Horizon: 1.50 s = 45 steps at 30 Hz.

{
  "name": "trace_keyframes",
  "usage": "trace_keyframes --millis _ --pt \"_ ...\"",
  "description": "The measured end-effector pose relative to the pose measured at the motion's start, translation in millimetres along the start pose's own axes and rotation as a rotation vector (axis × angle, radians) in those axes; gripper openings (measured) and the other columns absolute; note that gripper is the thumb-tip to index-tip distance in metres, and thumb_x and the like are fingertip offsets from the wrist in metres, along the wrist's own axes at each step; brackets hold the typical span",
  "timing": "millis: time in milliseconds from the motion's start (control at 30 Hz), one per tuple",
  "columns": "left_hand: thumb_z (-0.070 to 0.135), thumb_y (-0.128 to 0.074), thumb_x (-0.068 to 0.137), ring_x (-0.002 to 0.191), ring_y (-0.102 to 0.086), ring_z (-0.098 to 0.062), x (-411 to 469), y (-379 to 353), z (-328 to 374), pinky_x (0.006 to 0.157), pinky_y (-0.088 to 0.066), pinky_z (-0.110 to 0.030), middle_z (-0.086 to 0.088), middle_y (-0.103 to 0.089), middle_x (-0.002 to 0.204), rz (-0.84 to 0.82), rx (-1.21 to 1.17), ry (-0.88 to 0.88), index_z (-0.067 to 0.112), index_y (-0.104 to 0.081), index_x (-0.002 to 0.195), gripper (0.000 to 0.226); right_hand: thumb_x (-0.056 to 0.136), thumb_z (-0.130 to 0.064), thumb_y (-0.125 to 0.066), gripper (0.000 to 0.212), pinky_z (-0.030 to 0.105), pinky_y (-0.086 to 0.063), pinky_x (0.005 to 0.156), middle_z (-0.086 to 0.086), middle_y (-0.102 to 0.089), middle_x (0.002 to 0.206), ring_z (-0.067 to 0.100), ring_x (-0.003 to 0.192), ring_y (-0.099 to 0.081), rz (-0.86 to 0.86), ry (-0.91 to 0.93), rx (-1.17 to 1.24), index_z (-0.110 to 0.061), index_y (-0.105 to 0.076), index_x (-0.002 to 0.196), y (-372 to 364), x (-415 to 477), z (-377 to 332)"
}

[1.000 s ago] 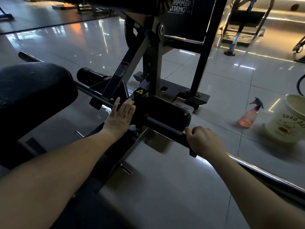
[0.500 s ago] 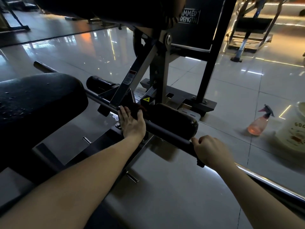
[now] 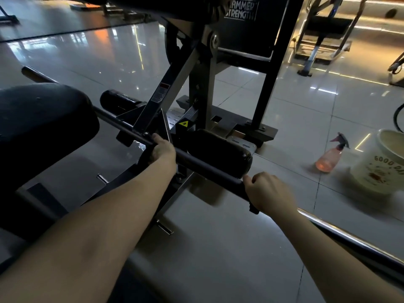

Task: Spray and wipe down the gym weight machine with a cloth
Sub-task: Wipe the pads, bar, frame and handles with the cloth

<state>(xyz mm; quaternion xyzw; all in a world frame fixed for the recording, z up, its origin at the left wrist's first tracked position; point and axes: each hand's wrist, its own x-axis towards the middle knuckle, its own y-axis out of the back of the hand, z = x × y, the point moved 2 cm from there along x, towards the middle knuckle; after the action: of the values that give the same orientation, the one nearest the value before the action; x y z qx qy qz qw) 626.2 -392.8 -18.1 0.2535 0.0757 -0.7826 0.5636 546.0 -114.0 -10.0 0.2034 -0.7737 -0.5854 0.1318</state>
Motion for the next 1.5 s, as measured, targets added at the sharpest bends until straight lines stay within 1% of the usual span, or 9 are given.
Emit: trace_keyframes --millis 267,400,567,833,1100,1200,1300,1400,1500 --pt "0.051 -0.024 0.109 0.133 -0.05 -0.039 -88.5 -36.0 -6.0 0.115 -0.039 -0.047 -0.016 -0.048 0.149 -0.199 -0.096 0.05 0.001 -0.04 0.15 0.067 0.097 -0.046 -0.035 0.045 0.029 -0.037 0.055 0.006 -0.064 0.071 0.021 0.065 -0.058 -0.032 0.012 -0.003 -0.014 -0.063 0.08 14.4 -10.6 -7.6" --pt "0.064 -0.037 0.101 0.114 -0.061 -0.038 -115.8 -50.3 -43.0 0.104 -0.047 -0.058 -0.012 -0.063 0.13 -0.311 -0.283 0.227 0.012 -0.055 0.133 0.064 0.095 -0.048 -0.034 0.046 0.033 -0.041 0.063 0.008 -0.062 0.078 0.027 0.071 -0.056 -0.026 -0.001 0.012 -0.014 -0.059 0.08 13.5 -11.7 -8.7" --pt "0.082 -0.033 0.09 0.102 -0.069 -0.036 -159.3 -64.5 -78.5 0.099 -0.052 -0.051 -0.015 -0.073 0.111 -0.518 -0.263 0.281 0.008 -0.063 0.129 0.089 0.098 -0.046 -0.033 0.043 0.034 -0.041 0.065 0.006 -0.058 0.082 0.027 0.073 -0.056 -0.013 -0.02 0.033 -0.015 -0.061 0.087 16.7 -14.3 -8.9" --pt "0.074 -0.041 0.094 0.104 -0.064 -0.037 -106.4 -42.7 -35.3 0.101 -0.051 -0.053 -0.014 -0.065 0.112 -0.249 -0.301 0.205 0.01 -0.05 0.137 0.078 0.1 -0.036 -0.035 0.033 0.033 -0.036 0.059 0.007 -0.054 0.077 0.022 0.067 -0.049 -0.064 0.005 0.047 -0.018 -0.054 0.079 21.0 -16.8 -9.9" --pt "0.074 -0.035 0.095 0.094 -0.069 -0.036 -169.7 -76.0 -70.9 0.096 -0.054 -0.055 -0.018 -0.072 0.099 -0.484 -0.133 0.333 0.01 -0.067 0.114 0.073 0.098 -0.038 -0.033 0.031 0.033 -0.031 0.06 0.003 -0.049 0.079 0.029 0.08 -0.054 -0.042 0.027 0.074 -0.019 -0.054 0.084 19.5 -17.2 -10.1" --pt "0.039 -0.038 0.107 0.089 -0.061 -0.029 -177.7 -53.9 -55.6 0.1 -0.053 -0.044 -0.014 -0.061 0.08 -0.519 0.008 0.264 0.004 -0.062 0.104 0.043 0.099 -0.036 -0.036 0.028 0.035 -0.033 0.064 0.003 -0.046 0.076 0.029 0.076 -0.048 -0.032 0.017 0.098 -0.019 -0.053 0.084 24.4 -21.9 -12.1" --pt "0.018 -0.044 0.104 0.076 -0.059 -0.029 -175.7 -32.3 -47.8 0.077 -0.055 -0.035 -0.016 -0.059 0.079 -0.567 0.172 0.225 -0.003 -0.062 0.098 0.028 0.1 -0.035 -0.038 0.03 0.035 -0.034 0.06 0.001 -0.045 0.072 0.027 0.071 -0.047 -0.042 0.019 0.104 -0.018 -0.052 0.08 26.1 -23.1 -12.6" --pt "0.02 -0.047 0.105 0.067 -0.058 -0.024 -161.6 -16.1 -20.9 0.065 -0.051 -0.03 -0.012 -0.06 0.077 -0.578 0.221 0.065 0.004 -0.06 0.088 0.027 0.101 -0.034 -0.039 0.033 0.034 -0.03 0.053 0.004 -0.049 0.072 0.024 0.066 -0.048 -0.048 0.053 0.083 -0.017 -0.05 0.074 27.1 -24.7 -13.9" --pt "0.05 -0.042 0.1 0.092 -0.068 -0.036 -142.1 -7.6 16.7 0.087 -0.054 -0.041 -0.02 -0.069 0.096 -0.425 0.385 -0.367 -0.001 -0.068 0.103 0.057 0.1 -0.036 -0.038 0.036 0.033 -0.029 0.052 0.008 -0.054 0.074 0.019 0.062 -0.047 -0.058 0.051 0.067 -0.015 -0.051 0.075 25.1 -22.1 -10.9"
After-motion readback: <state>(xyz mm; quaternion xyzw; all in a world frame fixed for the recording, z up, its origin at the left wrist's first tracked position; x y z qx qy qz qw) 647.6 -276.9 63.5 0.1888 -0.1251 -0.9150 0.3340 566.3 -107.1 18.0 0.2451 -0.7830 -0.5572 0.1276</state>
